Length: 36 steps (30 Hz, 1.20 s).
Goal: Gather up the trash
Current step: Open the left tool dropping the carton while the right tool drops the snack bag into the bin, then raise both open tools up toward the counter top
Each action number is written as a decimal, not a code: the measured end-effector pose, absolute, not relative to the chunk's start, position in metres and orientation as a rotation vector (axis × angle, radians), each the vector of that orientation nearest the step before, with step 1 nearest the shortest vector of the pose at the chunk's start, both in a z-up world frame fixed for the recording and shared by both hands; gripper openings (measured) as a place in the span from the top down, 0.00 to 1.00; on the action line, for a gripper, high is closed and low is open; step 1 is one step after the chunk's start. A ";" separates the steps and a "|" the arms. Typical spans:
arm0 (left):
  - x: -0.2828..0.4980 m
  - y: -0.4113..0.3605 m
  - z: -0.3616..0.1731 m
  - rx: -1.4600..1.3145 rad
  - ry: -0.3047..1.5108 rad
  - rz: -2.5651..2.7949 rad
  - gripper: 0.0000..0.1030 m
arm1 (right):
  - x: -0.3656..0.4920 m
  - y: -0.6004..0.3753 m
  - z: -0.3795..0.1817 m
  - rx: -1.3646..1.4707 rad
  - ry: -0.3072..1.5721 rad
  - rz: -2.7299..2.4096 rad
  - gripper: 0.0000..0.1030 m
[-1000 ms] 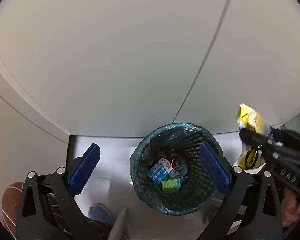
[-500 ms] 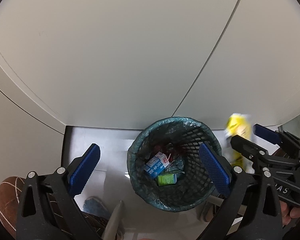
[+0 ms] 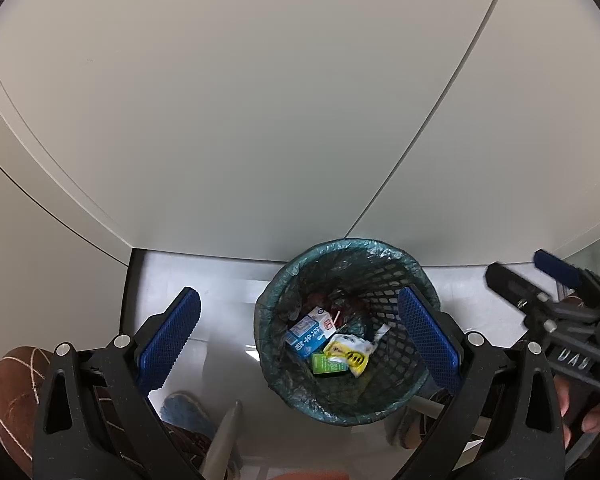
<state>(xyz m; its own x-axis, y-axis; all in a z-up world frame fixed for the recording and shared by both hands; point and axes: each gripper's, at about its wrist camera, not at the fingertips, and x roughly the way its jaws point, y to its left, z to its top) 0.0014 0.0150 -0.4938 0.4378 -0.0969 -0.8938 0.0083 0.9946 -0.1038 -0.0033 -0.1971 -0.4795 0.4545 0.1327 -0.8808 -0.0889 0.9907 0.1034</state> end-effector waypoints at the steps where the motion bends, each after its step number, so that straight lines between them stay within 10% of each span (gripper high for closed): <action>1: 0.001 0.014 -0.491 -0.086 1.111 -0.069 0.06 | -0.004 -0.201 -0.473 0.046 1.077 0.123 0.08; 36: -0.047 -0.009 -0.172 0.016 0.743 -0.114 0.06 | -0.039 -0.264 -0.153 0.006 0.655 0.077 0.09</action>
<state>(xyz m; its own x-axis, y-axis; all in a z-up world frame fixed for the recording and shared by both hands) -0.0475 -0.0085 -0.1722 0.7303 -0.0977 -0.6761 0.1092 0.9937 -0.0256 -0.0393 -0.2636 -0.1533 0.7901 0.0730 -0.6086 -0.0693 0.9972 0.0298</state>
